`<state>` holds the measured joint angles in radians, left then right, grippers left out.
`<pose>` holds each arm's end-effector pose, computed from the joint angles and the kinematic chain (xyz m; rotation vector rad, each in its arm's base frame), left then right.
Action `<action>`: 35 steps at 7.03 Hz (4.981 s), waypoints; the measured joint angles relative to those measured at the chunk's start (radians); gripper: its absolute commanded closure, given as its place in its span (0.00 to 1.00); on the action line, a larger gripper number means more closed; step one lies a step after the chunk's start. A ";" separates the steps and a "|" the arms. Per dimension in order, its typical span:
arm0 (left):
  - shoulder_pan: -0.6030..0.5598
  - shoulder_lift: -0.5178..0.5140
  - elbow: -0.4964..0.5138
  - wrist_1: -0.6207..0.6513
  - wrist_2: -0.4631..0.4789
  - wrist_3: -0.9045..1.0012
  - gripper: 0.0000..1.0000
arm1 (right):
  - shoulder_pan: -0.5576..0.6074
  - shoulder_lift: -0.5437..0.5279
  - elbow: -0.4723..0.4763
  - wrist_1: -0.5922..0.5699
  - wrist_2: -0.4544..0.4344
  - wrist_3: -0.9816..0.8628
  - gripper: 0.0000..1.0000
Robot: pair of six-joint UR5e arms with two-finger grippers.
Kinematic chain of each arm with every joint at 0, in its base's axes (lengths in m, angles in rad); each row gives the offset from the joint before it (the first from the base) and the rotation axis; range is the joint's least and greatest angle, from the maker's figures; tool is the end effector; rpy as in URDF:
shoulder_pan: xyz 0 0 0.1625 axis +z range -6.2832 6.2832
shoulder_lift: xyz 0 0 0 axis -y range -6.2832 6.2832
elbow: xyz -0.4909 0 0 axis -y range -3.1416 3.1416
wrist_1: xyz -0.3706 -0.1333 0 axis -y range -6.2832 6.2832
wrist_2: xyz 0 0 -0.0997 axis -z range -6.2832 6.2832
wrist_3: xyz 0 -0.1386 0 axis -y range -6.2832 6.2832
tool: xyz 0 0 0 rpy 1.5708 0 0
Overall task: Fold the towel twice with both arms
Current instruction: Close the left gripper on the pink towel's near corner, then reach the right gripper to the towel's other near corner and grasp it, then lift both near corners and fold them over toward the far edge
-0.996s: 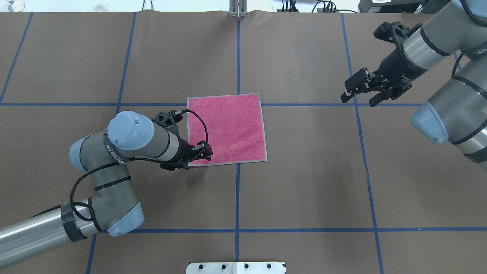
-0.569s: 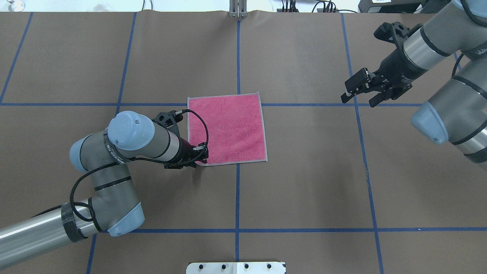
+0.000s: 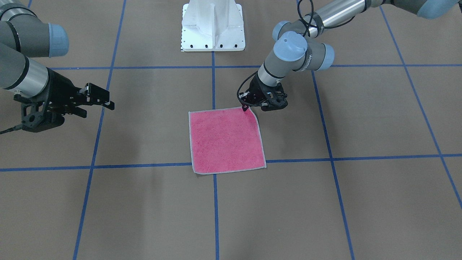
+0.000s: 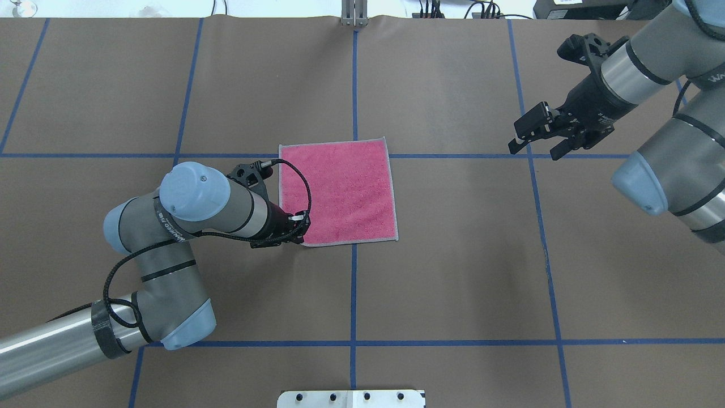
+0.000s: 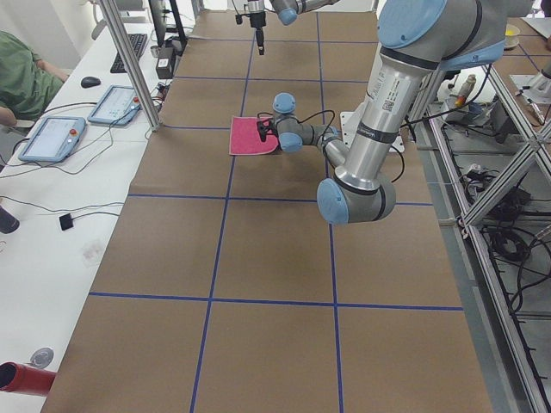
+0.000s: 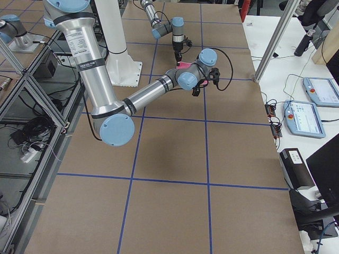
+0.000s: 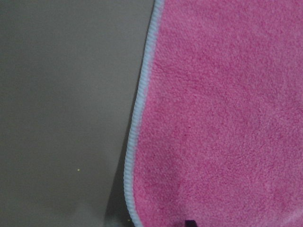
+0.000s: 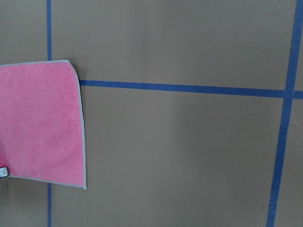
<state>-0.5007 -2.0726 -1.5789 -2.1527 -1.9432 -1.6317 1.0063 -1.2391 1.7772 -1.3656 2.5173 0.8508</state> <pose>0.5919 -0.4184 0.3830 -0.0914 1.1282 -0.2975 -0.3068 -0.5234 0.4289 -0.0642 -1.1246 -0.0961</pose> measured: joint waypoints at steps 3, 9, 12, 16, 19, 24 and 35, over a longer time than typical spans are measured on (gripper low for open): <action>-0.005 -0.012 0.000 0.000 0.000 -0.030 1.00 | -0.024 0.022 -0.005 0.000 -0.034 0.049 0.01; -0.008 -0.020 0.002 0.000 0.000 -0.034 1.00 | -0.365 0.110 -0.157 0.478 -0.510 0.647 0.01; -0.044 -0.039 0.004 0.007 -0.004 -0.036 1.00 | -0.439 0.160 -0.205 0.512 -0.601 0.727 0.01; -0.098 -0.046 0.033 0.014 -0.008 -0.056 1.00 | -0.450 0.170 -0.211 0.514 -0.612 0.732 0.01; -0.100 -0.047 0.037 0.014 -0.008 -0.061 1.00 | -0.482 0.171 -0.228 0.514 -0.613 0.782 0.01; -0.098 -0.047 0.039 0.014 -0.008 -0.072 1.00 | -0.532 0.189 -0.250 0.514 -0.631 0.812 0.04; -0.098 -0.047 0.039 0.013 -0.008 -0.074 1.00 | -0.543 0.214 -0.288 0.514 -0.628 0.816 1.00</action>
<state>-0.5983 -2.1200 -1.5403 -2.1398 -1.9512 -1.7058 0.4628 -1.0252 1.4890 -0.8519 1.8897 1.6671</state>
